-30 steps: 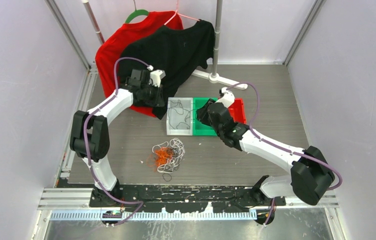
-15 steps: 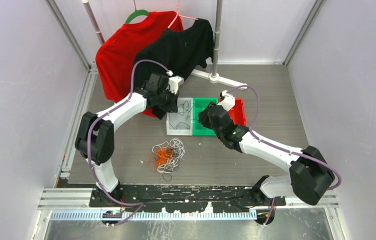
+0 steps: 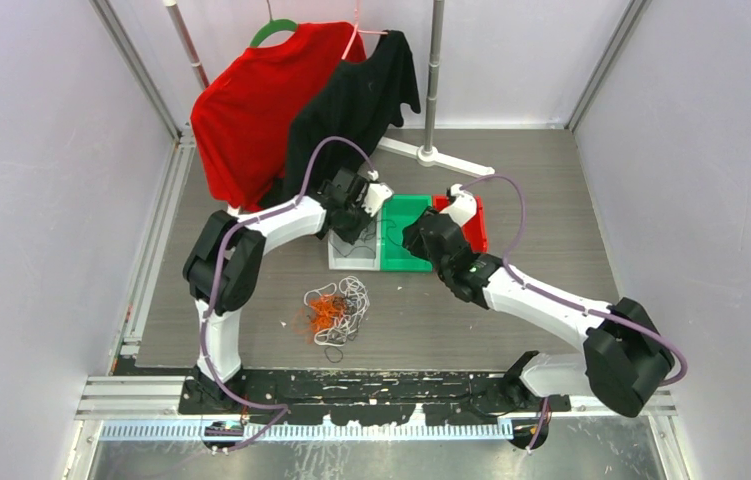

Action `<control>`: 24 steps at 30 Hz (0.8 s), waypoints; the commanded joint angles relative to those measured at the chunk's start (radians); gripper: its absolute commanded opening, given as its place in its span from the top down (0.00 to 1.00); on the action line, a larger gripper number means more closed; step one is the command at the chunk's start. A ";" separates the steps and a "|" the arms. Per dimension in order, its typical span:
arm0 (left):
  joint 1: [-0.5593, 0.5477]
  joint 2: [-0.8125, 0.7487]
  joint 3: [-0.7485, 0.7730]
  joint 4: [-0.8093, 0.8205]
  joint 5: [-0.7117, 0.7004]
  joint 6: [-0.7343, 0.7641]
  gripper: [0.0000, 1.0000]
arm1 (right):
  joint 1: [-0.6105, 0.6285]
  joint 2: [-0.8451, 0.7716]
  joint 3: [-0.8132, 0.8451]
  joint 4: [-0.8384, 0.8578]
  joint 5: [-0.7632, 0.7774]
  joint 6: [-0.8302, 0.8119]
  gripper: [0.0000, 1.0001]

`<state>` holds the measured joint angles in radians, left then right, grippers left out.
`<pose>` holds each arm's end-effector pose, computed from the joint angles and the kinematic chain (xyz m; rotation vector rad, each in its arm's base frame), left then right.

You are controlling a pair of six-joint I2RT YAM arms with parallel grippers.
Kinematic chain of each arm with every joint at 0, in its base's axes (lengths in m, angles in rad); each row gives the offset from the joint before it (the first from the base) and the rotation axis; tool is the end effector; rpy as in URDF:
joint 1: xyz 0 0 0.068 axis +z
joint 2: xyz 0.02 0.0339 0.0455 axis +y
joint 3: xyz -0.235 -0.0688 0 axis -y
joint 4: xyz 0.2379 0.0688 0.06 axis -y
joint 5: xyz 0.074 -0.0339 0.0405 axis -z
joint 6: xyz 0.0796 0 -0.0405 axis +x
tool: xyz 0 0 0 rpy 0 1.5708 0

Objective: Untangle the cables
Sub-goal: Adjust the cable in the bin.

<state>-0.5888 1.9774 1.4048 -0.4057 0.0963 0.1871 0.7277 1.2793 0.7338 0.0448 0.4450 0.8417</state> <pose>0.3541 -0.2457 0.1238 1.0056 2.3610 -0.2774 0.2579 0.1839 0.1964 0.3896 2.0227 0.5282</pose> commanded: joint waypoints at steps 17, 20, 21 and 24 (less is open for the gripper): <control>0.014 -0.225 0.104 -0.166 0.104 -0.019 0.48 | -0.024 0.156 0.087 0.018 0.004 -0.034 0.55; 0.026 -0.250 0.125 -0.219 0.136 -0.020 0.43 | -0.024 0.215 0.118 0.044 0.006 -0.089 0.54; 0.030 -0.256 0.136 -0.233 0.147 -0.021 0.42 | -0.024 0.235 0.132 0.056 0.002 -0.116 0.53; 0.049 -0.274 0.192 -0.295 0.183 -0.024 0.32 | -0.025 0.295 0.179 0.100 -0.004 -0.229 0.52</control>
<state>-0.5659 1.7489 1.5200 -0.5957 0.2012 0.1825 0.7036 1.5219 0.8223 0.0441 0.4355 0.7574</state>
